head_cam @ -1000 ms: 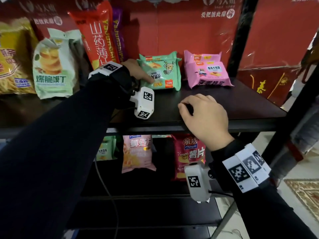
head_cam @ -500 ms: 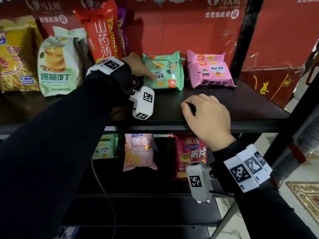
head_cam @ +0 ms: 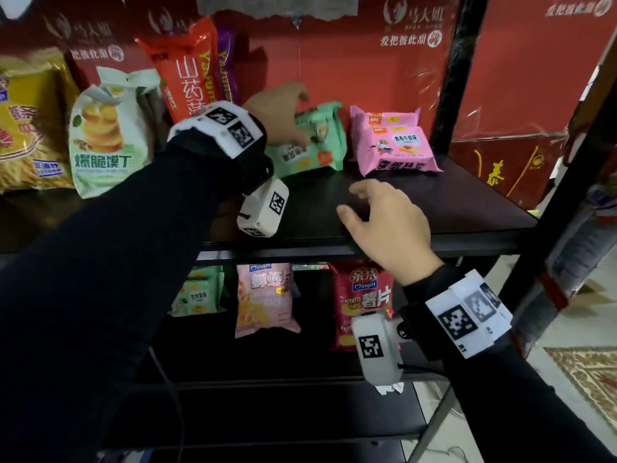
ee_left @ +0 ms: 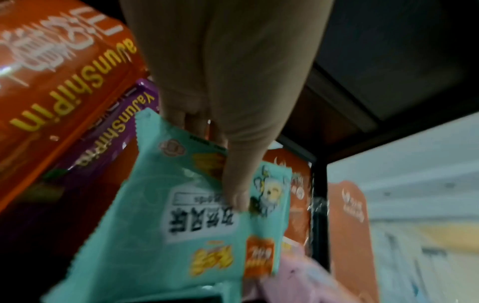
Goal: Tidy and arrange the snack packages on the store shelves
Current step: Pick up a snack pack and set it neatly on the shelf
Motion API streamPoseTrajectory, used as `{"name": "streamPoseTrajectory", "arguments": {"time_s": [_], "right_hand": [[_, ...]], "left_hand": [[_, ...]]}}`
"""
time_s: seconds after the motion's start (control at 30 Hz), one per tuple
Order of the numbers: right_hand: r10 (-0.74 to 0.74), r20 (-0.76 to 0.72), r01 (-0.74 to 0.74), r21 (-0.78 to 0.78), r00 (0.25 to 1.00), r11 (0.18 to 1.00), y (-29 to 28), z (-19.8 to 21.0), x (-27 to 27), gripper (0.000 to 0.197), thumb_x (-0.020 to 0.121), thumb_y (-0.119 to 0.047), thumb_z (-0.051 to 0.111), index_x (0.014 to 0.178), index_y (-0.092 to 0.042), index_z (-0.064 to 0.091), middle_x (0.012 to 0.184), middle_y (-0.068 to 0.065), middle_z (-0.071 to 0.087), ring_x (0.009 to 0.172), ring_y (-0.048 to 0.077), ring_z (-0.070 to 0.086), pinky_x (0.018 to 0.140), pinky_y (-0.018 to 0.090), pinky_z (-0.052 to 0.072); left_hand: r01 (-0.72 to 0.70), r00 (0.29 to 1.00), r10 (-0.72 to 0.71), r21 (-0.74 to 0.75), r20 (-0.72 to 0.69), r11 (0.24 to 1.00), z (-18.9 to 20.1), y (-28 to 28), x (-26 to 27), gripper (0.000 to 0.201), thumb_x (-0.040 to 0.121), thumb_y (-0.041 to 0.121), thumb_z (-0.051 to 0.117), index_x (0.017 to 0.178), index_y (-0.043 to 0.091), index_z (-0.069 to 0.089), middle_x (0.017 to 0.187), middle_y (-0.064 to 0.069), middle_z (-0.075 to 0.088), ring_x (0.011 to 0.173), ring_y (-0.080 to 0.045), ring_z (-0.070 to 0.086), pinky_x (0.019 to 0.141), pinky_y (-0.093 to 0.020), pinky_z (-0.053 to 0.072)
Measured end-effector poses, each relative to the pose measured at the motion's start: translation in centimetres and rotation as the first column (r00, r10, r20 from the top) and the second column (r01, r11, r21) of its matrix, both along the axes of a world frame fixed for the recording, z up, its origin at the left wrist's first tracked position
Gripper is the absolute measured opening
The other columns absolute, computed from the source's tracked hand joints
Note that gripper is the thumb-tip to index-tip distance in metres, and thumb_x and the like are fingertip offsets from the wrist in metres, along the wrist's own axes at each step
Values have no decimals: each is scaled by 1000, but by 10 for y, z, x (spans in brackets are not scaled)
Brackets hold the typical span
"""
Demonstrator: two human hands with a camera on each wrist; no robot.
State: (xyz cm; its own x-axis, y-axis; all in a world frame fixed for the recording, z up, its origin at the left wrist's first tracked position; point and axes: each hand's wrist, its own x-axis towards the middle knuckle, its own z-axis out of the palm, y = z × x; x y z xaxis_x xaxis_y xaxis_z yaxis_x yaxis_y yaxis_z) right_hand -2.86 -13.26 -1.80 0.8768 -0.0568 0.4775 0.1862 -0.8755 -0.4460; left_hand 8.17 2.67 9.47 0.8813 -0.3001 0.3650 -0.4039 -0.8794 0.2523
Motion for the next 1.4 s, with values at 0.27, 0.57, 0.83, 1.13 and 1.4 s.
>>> {"name": "streamPoseTrajectory", "arguments": {"time_s": [0.27, 0.57, 0.83, 1.13, 1.4], "right_hand": [[440, 98, -189, 968, 893, 168, 18, 56, 19, 13, 94, -25, 57, 106, -22, 58, 100, -4, 68, 83, 11, 67, 67, 24, 56], [299, 193, -313, 847, 934, 429, 15, 53, 35, 31, 83, -3, 70, 106, -14, 52, 108, 8, 67, 80, 6, 69, 58, 16, 53], [180, 76, -190, 595, 981, 781, 3, 27, 32, 22, 86, -18, 67, 107, -12, 61, 106, 3, 64, 103, 17, 61, 88, 17, 42], [118, -4, -115, 217, 993, 969, -4, 3, 15, 7, 86, -31, 65, 91, -26, 66, 88, -13, 66, 96, 10, 63, 86, 33, 50], [49, 41, -54, 133, 998, 990, 1, 0, 16, 7, 86, -36, 62, 90, -31, 65, 93, -12, 68, 101, 14, 61, 81, 36, 51]], "left_hand": [[-133, 710, -610, -917, -352, 375, -10, 5, -45, 24, 93, 9, 57, 117, 7, 57, 110, -9, 68, 95, -21, 69, 75, -32, 60], [82, 944, -246, -565, -221, 821, 0, 43, -42, 65, 63, 32, 83, 123, 26, 58, 108, 9, 70, 99, -6, 67, 81, -20, 55], [-185, 930, -93, -673, -355, 716, -28, 33, -3, 46, 81, 14, 74, 124, 7, 58, 118, -7, 67, 99, -17, 66, 71, -25, 56], [-319, 883, 81, -463, -463, 827, -31, 37, 22, 61, 71, 28, 84, 121, 2, 61, 117, -13, 67, 107, -29, 65, 97, -43, 51], [-294, 900, 111, -400, -422, 868, -30, 35, 28, 67, 67, 31, 86, 122, 4, 59, 120, -11, 65, 109, -27, 63, 96, -43, 52]]}}
